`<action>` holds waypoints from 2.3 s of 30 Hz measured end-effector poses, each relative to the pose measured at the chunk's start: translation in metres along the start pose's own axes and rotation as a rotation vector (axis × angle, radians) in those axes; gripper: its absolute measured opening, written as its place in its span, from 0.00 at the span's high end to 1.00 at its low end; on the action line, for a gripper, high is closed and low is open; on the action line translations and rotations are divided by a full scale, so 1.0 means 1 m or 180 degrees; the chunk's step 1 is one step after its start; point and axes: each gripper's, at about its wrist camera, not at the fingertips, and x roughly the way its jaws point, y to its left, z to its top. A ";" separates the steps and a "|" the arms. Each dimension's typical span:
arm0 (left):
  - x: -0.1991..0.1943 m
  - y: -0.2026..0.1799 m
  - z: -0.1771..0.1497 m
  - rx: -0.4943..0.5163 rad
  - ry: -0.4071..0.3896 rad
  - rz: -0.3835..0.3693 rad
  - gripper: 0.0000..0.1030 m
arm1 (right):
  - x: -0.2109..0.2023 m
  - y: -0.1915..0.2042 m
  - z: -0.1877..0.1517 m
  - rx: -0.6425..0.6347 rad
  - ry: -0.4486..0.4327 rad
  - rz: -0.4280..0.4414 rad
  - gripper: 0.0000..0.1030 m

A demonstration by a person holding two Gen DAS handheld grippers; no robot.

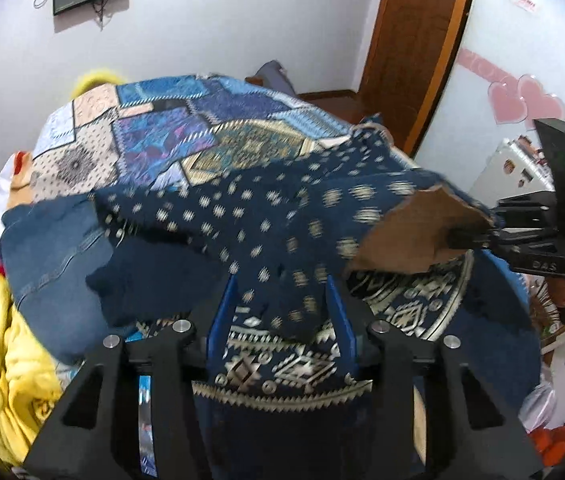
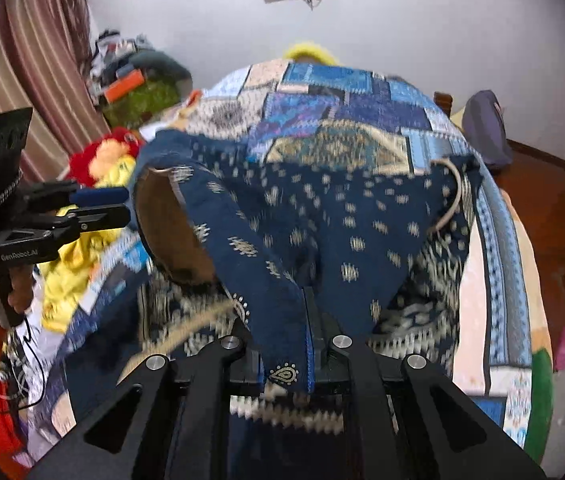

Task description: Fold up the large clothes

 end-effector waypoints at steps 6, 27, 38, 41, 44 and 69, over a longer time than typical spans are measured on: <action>0.004 0.005 0.009 -0.0119 -0.0050 0.0057 0.54 | 0.011 0.000 -0.021 -0.0106 0.0227 -0.0334 0.90; 0.108 -0.011 -0.014 0.0010 0.0576 0.0319 0.45 | -0.060 -0.069 -0.028 0.0436 0.0047 -0.0306 0.90; 0.106 -0.015 -0.033 0.0217 0.0646 0.0471 0.35 | 0.042 -0.051 0.006 0.0271 0.0331 -0.0453 0.90; 0.109 -0.008 -0.037 0.0067 0.0628 0.0431 0.28 | 0.077 -0.047 -0.007 0.0072 0.0531 -0.0970 0.90; 0.112 0.001 -0.038 -0.0089 0.0616 0.0373 0.21 | 0.080 -0.055 -0.022 0.0055 0.0442 -0.0947 0.90; 0.084 0.178 0.002 -0.1270 0.0112 0.0768 0.16 | 0.058 -0.143 0.042 0.1104 -0.0128 -0.0520 0.01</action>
